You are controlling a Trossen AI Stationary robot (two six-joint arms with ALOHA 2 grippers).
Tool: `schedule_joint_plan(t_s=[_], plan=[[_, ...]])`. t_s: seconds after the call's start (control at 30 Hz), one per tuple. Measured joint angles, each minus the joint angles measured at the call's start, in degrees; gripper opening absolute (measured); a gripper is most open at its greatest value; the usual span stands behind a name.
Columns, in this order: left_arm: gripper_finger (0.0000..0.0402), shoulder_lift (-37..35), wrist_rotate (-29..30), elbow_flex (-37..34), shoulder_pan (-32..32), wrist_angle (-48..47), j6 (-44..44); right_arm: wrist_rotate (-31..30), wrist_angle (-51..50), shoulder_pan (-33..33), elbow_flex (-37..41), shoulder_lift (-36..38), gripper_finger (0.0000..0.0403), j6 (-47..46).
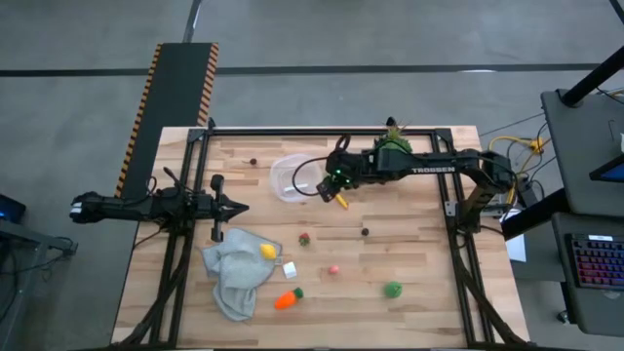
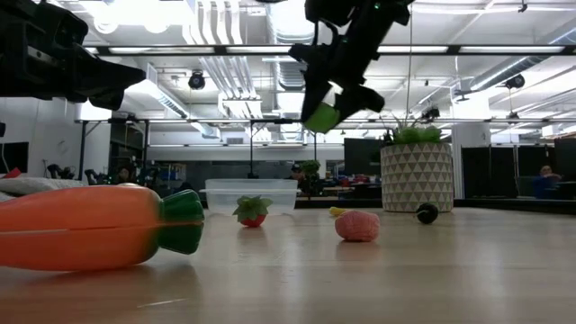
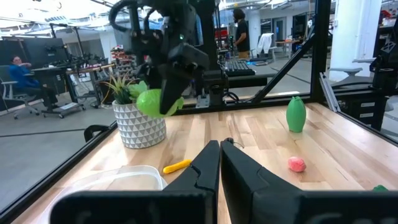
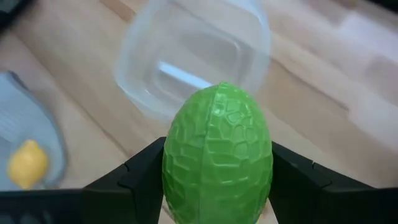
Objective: Pick and placing Produce into tupperware
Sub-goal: Put the green melon into the transparent bin
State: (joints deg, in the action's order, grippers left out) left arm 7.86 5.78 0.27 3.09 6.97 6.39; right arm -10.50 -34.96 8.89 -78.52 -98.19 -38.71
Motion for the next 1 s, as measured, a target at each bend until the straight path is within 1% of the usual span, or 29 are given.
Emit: schedule_joint_plan(t_s=[0.1, 0.23, 0.4, 0.5, 0.57, 0.77, 1.0], plan=[[0.0000, 0.00, 0.00, 0.00, 0.00, 0.01, 0.01, 0.43, 3.90, 0.48, 0.00, -0.36, 0.0219, 2.48], [0.0000, 0.13, 0.00, 0.00, 0.00, 0.00, 0.02, 2.51, 5.25, 2.08, -0.44, -2.10, 0.0219, 4.08], [0.0000, 0.29, 0.02, 0.00, 0.00, 0.05, 0.02, 3.70, 5.18, 3.67, -5.11, -7.35, 0.0219, 8.28], [0.0000, 0.31, 0.02, 0.00, 0.00, 0.02, 0.02, 5.98, 5.15, 5.06, -10.10, -11.55, 0.0219, 11.13], [0.0000, 0.33, 0.02, 0.00, 0.00, 0.00, 0.02, 6.42, 4.51, 6.17, -14.19, -14.40, 0.0219, 13.47], [0.0000, 0.44, 0.02, 0.00, 0.00, -0.10, 0.02, 7.79, -7.84, 9.64, -28.18, -25.01, 0.0219, 17.65], [0.0000, 1.96, 0.03, 0.00, 0.00, -0.33, 0.02, 9.33, -17.09, 10.20, -43.85, -36.09, 0.0219, 22.50]])
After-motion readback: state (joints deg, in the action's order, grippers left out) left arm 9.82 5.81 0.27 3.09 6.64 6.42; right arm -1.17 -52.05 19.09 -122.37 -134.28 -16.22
